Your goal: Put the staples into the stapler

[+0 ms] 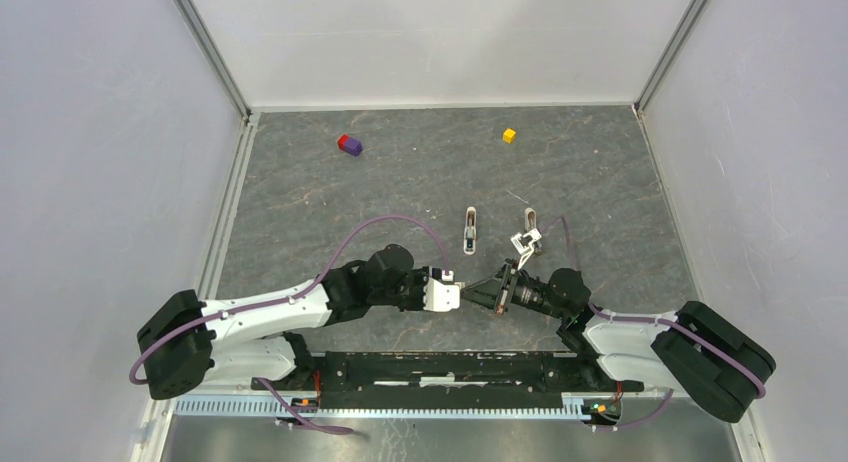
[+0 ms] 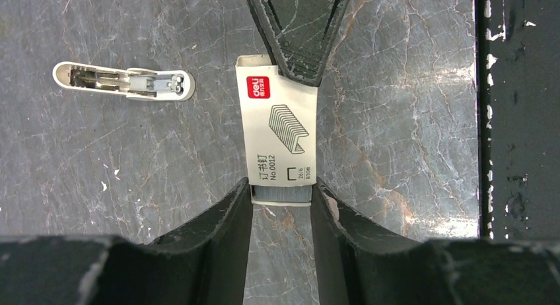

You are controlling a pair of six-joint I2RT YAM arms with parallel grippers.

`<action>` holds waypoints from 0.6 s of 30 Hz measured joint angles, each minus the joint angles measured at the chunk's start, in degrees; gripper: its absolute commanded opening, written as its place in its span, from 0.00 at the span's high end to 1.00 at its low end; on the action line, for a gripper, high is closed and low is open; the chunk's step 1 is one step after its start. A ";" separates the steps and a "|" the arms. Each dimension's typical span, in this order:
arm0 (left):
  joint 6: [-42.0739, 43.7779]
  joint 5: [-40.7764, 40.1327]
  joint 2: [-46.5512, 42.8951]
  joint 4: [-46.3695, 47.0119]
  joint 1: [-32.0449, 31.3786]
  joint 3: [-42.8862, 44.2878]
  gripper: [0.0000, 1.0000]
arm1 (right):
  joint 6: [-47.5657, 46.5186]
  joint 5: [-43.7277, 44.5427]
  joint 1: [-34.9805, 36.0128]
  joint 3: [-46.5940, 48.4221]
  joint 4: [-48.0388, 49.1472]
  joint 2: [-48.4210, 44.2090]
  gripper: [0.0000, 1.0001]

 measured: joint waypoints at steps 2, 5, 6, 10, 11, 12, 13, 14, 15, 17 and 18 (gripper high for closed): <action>0.00 -0.20 0.00 -0.09 0.00 0.00 0.58 | 0.07 0.02 0.00 0.00 0.00 0.00 1.00; 0.00 -0.46 0.00 -0.17 -0.02 0.00 0.59 | 0.20 0.33 0.00 0.00 -0.13 -0.20 1.00; 0.00 -0.59 0.00 -0.17 0.00 0.00 0.60 | 0.17 0.50 0.00 0.00 -0.35 -0.48 1.00; 0.00 -1.38 -0.02 -0.17 -0.02 0.00 0.60 | -0.02 1.07 -0.04 0.00 -1.42 -1.60 1.00; 0.00 -1.57 -0.02 -0.17 0.00 0.00 0.60 | -0.07 1.09 -0.13 0.00 -1.55 -1.73 1.00; 0.00 -1.84 -0.02 -0.17 -0.02 0.00 0.60 | -0.09 1.11 -0.37 0.00 -1.75 -1.97 1.00; 0.00 -1.97 -0.02 -0.17 -0.02 0.00 0.60 | -0.11 1.07 -0.72 0.00 -1.88 -2.16 1.00; 0.00 -2.14 -0.02 -0.17 0.00 0.00 0.60 | -0.17 0.98 -1.09 0.00 -2.03 -2.38 1.00; 0.00 -2.40 -0.02 -0.20 0.00 0.00 0.60 | -0.33 0.50 -1.99 0.00 -2.51 -2.73 1.00; 0.00 -3.41 0.02 -0.42 0.00 0.00 0.60 | -1.16 -0.55 -4.50 0.00 -4.44 -3.78 1.00; 0.00 -3.67 0.11 -0.50 0.00 -0.02 0.60 | -1.57 -1.07 -5.73 0.00 -5.46 -4.33 1.00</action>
